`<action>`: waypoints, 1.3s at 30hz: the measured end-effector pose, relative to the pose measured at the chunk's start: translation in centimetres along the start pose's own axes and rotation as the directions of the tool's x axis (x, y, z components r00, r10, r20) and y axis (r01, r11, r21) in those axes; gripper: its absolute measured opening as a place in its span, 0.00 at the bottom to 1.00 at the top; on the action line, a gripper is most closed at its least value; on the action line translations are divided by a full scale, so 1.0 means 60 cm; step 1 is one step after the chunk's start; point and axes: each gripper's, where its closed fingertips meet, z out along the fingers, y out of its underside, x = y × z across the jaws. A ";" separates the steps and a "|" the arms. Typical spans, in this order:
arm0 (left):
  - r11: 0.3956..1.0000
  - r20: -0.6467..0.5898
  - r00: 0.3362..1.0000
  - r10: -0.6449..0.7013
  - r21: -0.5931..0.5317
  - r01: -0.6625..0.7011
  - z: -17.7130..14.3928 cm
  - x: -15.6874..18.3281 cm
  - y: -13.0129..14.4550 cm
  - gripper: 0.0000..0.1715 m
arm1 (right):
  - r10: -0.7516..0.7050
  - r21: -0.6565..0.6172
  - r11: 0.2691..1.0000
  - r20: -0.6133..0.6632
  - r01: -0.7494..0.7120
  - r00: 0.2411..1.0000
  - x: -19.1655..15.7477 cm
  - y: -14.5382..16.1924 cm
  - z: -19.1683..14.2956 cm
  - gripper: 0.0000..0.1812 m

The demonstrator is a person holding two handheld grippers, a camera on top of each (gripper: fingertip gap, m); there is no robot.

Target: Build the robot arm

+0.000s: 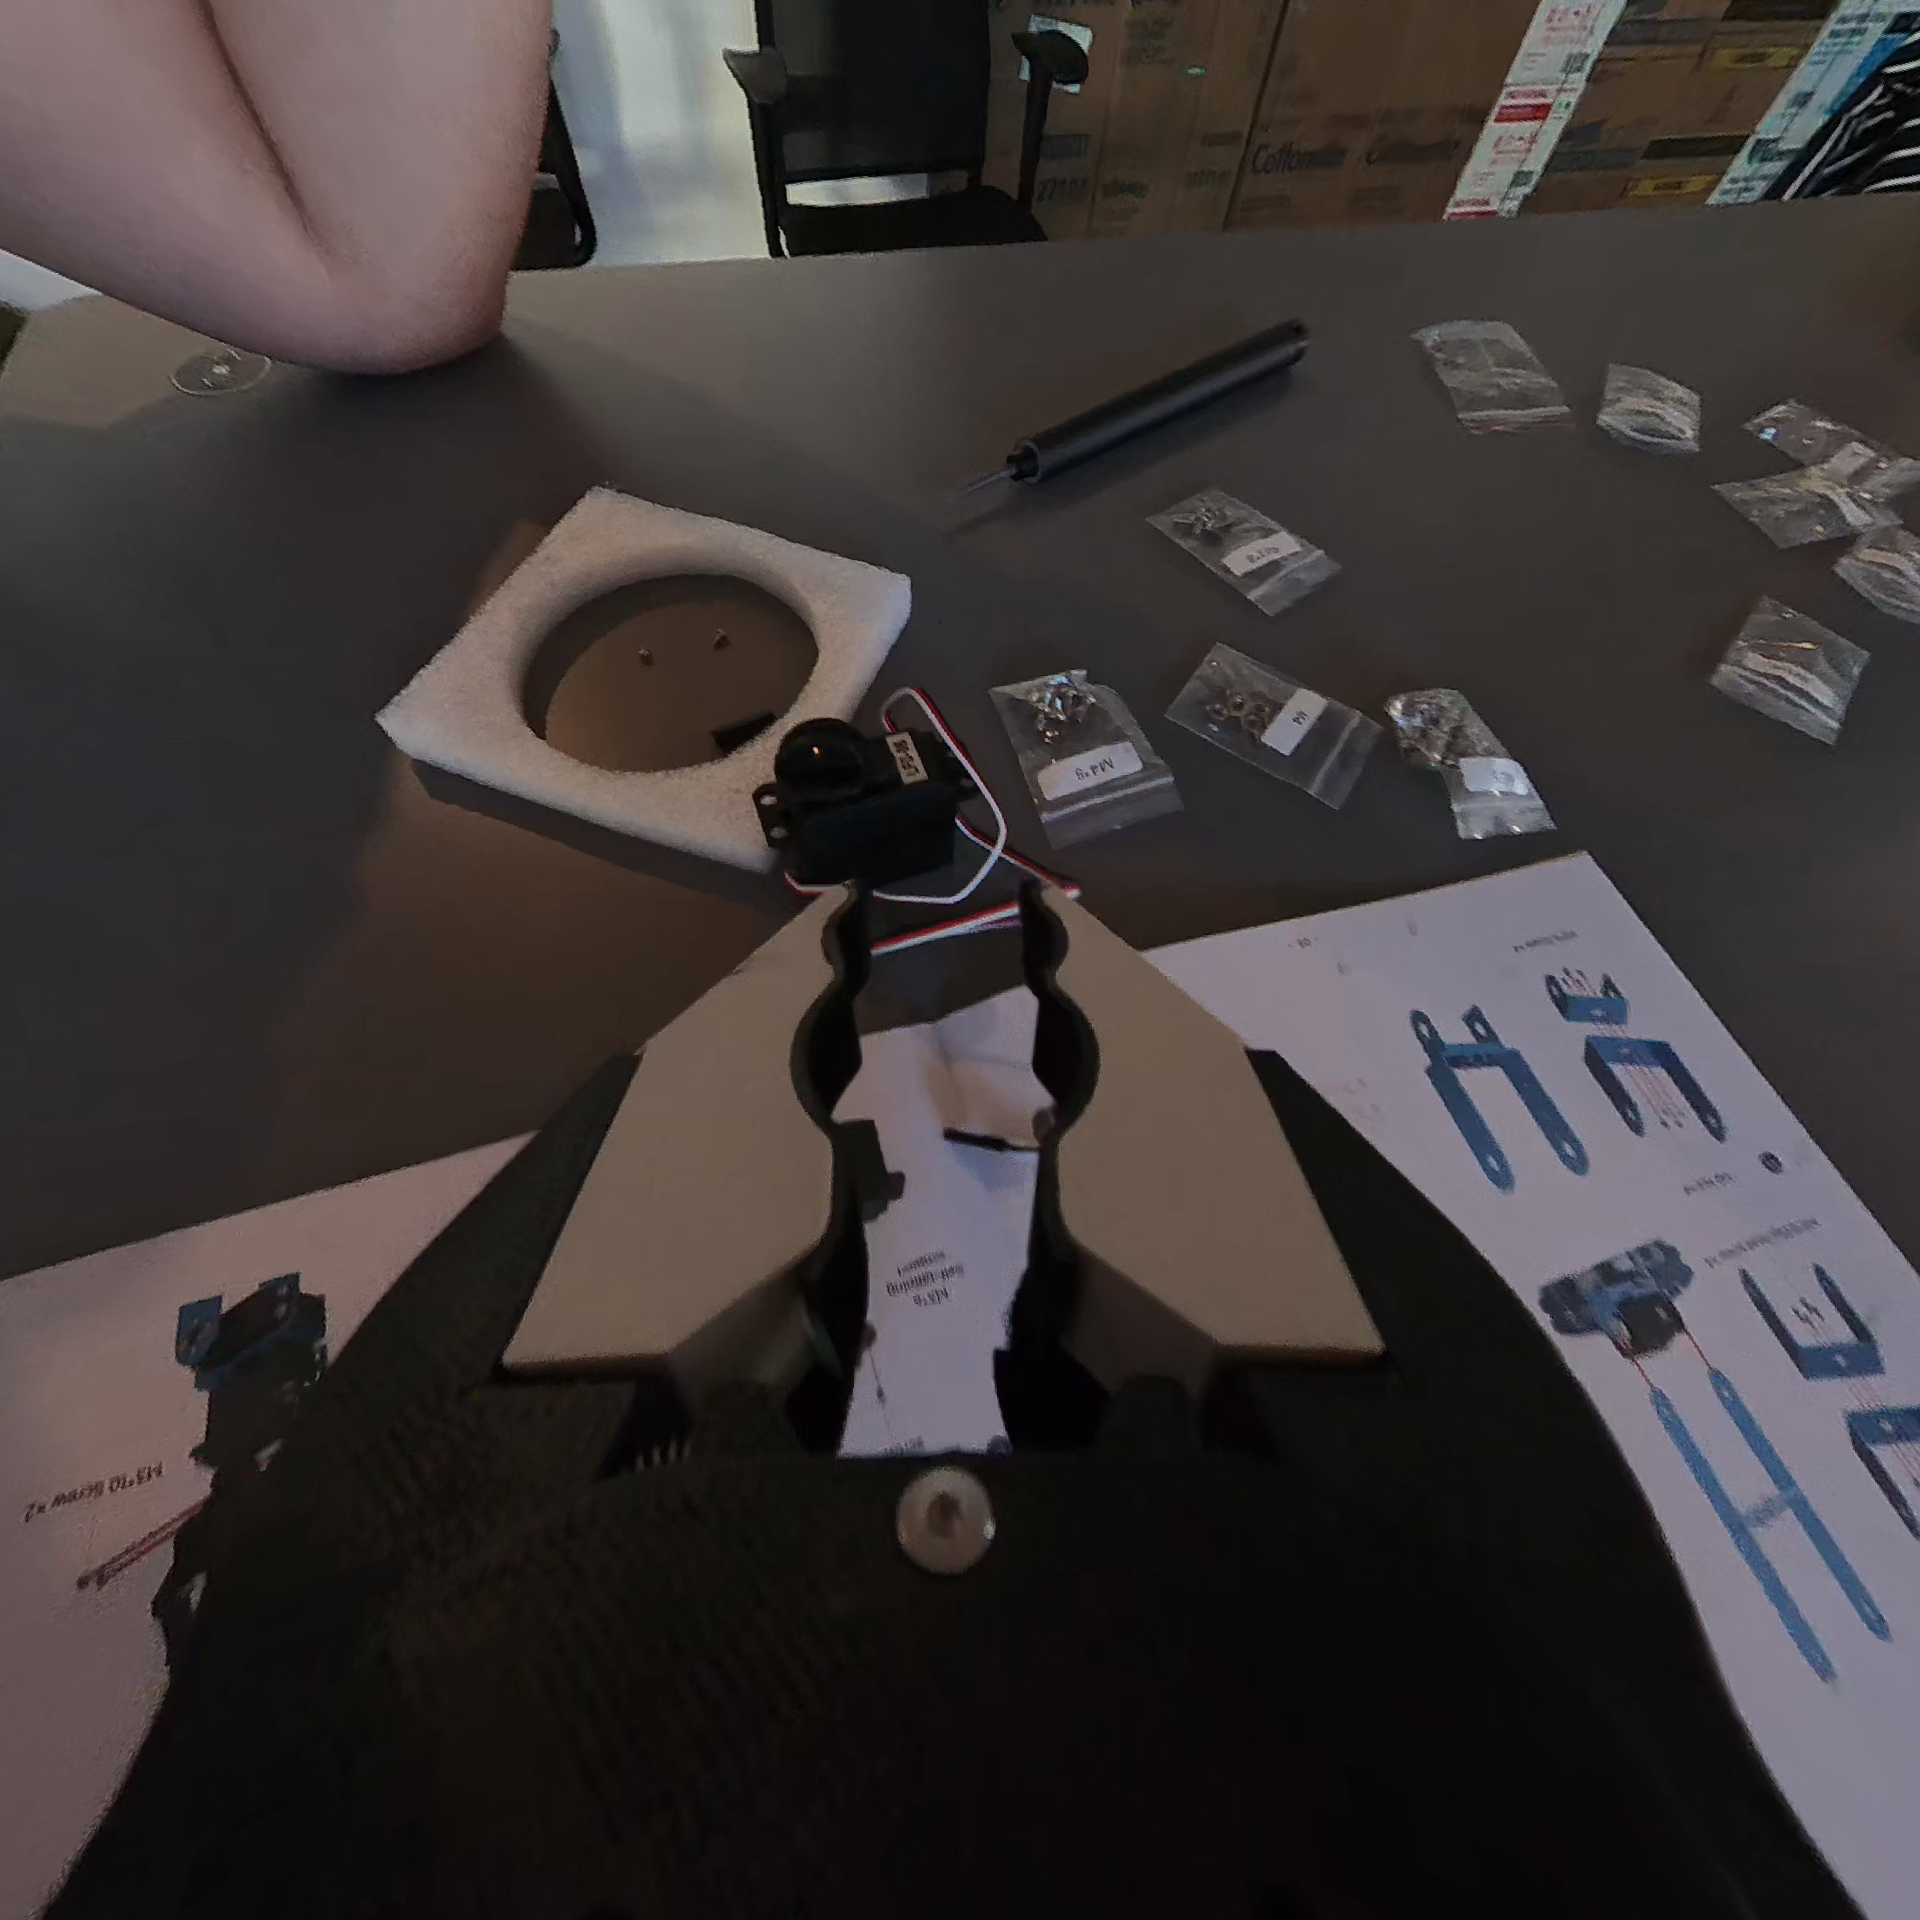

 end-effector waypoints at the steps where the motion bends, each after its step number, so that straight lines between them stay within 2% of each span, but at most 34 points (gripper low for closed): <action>1: 1.000 0.001 1.000 -0.001 0.001 0.001 0.000 -0.001 0.000 0.10 | 0.001 -0.013 1.000 -0.013 -0.001 1.000 0.004 0.003 -0.007 0.16; 9: 1.000 -0.011 1.000 -0.017 -0.009 0.017 0.006 -0.001 0.005 0.10 | 0.114 -0.104 0.987 -0.045 -0.118 0.992 0.025 0.041 -0.096 0.15; 13: 1.000 -0.017 1.000 -0.010 -0.005 0.010 0.005 0.005 0.003 0.10 | 0.151 -0.097 0.983 -0.080 -0.159 0.985 0.043 0.058 -0.122 0.15; 21: 1.000 -0.029 0.999 -0.014 -0.002 0.014 0.003 0.007 0.002 0.10 | 0.141 -0.143 0.978 -0.067 -0.150 0.988 0.040 0.073 -0.102 0.15; 27: 1.000 -0.026 1.000 -0.017 -0.001 0.017 0.007 -0.006 0.002 0.09 | 0.116 -0.144 0.982 -0.074 -0.126 0.990 0.036 0.063 -0.093 0.15; 32: 0.999 -0.060 0.998 0.031 -0.034 -0.033 0.043 -0.009 0.006 0.09 | 0.122 -0.103 0.986 -0.107 -0.133 0.987 0.047 0.053 -0.095 0.14; 36: 0.998 -0.116 0.991 0.064 0.036 -0.060 0.077 -0.012 -0.029 0.10 | 0.146 -0.087 0.984 -0.104 -0.155 0.984 0.050 0.049 -0.089 0.15; 39: 0.998 -0.089 0.995 0.051 0.050 -0.046 0.086 -0.038 -0.038 0.10 | 0.136 -0.092 0.985 -0.116 -0.147 0.984 0.051 0.047 -0.087 0.14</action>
